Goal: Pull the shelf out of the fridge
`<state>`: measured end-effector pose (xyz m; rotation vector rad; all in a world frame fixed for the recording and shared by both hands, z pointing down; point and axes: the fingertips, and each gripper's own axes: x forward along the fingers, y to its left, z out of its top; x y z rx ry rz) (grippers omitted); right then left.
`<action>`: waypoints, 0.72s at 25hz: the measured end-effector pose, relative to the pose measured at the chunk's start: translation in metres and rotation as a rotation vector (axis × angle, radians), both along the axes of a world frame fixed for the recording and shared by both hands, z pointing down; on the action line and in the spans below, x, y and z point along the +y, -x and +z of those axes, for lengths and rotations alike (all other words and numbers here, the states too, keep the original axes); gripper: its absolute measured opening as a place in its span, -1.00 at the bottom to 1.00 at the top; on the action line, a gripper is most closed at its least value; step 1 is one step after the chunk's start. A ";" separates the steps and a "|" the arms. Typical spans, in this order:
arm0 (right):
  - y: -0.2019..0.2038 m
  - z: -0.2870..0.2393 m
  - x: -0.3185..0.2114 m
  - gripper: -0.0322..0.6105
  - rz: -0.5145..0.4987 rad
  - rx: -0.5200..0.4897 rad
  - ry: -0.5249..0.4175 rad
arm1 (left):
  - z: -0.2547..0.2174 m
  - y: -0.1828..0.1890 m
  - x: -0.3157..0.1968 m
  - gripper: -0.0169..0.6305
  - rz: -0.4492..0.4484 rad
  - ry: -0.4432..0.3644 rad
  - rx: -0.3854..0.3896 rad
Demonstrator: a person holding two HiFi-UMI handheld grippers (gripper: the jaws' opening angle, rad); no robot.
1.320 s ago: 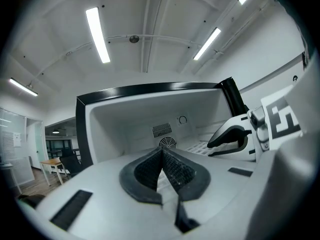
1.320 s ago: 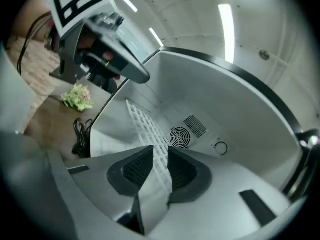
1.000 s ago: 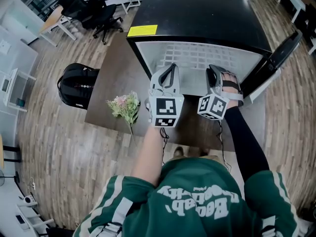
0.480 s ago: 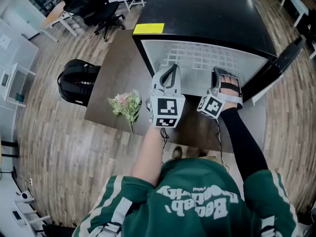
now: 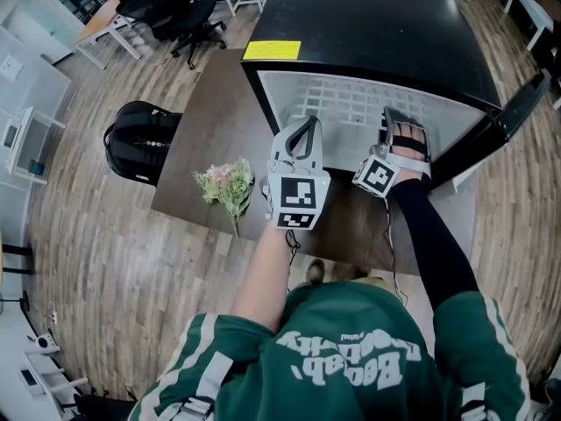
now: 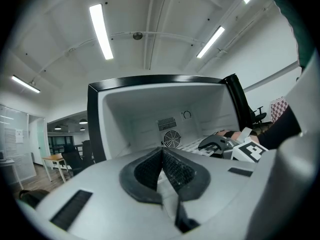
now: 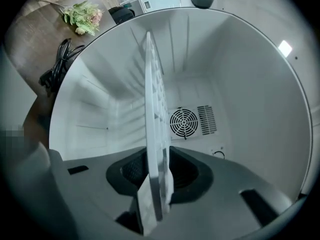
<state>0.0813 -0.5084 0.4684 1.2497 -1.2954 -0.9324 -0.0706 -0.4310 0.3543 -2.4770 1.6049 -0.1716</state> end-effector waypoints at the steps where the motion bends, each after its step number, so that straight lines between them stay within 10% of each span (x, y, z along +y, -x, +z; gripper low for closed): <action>1: -0.001 0.001 -0.004 -0.52 0.000 0.002 -0.002 | 0.001 0.001 -0.001 -0.90 -0.001 0.001 0.000; 18: -0.003 0.009 -0.035 -0.39 0.017 0.079 -0.049 | 0.015 0.013 -0.013 -0.90 -0.014 0.033 -0.014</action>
